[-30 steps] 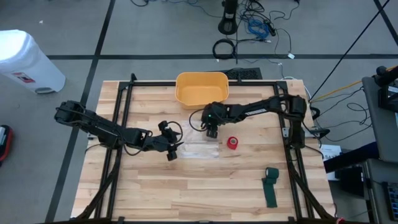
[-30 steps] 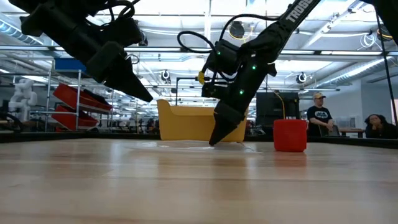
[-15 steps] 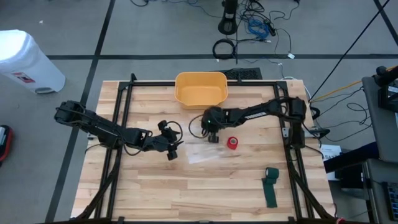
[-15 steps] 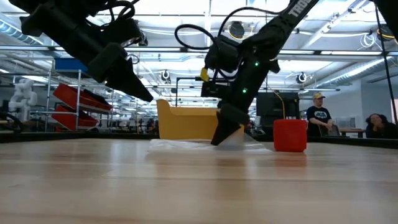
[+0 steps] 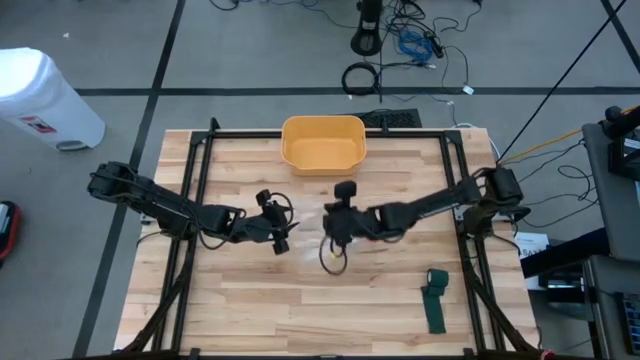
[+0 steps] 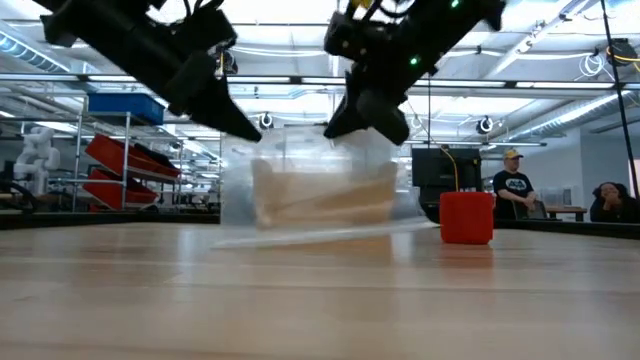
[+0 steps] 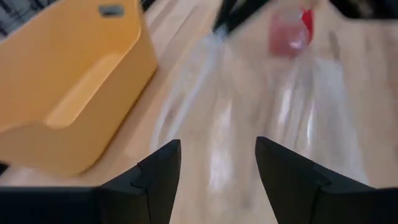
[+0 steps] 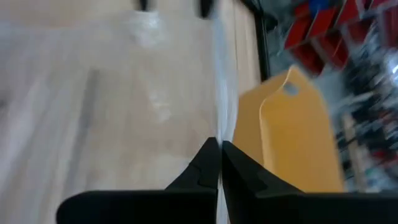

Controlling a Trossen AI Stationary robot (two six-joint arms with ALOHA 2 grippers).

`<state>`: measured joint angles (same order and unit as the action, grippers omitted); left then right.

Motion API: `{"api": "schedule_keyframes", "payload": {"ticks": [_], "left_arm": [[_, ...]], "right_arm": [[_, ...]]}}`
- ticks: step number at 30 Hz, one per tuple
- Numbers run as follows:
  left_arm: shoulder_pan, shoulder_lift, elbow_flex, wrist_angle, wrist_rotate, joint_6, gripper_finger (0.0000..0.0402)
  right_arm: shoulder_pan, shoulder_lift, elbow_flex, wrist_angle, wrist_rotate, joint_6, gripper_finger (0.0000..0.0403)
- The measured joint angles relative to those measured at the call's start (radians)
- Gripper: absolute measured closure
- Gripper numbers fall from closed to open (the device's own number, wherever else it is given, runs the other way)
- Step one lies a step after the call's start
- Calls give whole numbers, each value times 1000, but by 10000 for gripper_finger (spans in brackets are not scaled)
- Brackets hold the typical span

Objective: Roll bandage
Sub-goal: Open the transparent zip bag

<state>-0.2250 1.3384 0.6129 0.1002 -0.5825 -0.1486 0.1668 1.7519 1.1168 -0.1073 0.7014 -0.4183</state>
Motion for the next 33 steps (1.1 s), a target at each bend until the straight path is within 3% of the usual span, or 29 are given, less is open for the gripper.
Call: {"api": "schedule_keyframes", "payload": {"ticks": [7,11,17,24,33], "left_arm": [[-57,-17,76,-2,97,56,188],[-101,-72,91,-8,103,65,188],[-89,-141,98,0,94,111,188],[-27,-110,98,3,259,128,194],[-19,-106,98,49,321,129,253]], "right_arm": [[96,0,-56,91,159,-179,403],[119,0,-99,154,237,-256,403],[161,0,-128,296,249,-466,403],[224,0,-136,515,240,-772,403],[234,0,-136,538,240,-825,403]]}}
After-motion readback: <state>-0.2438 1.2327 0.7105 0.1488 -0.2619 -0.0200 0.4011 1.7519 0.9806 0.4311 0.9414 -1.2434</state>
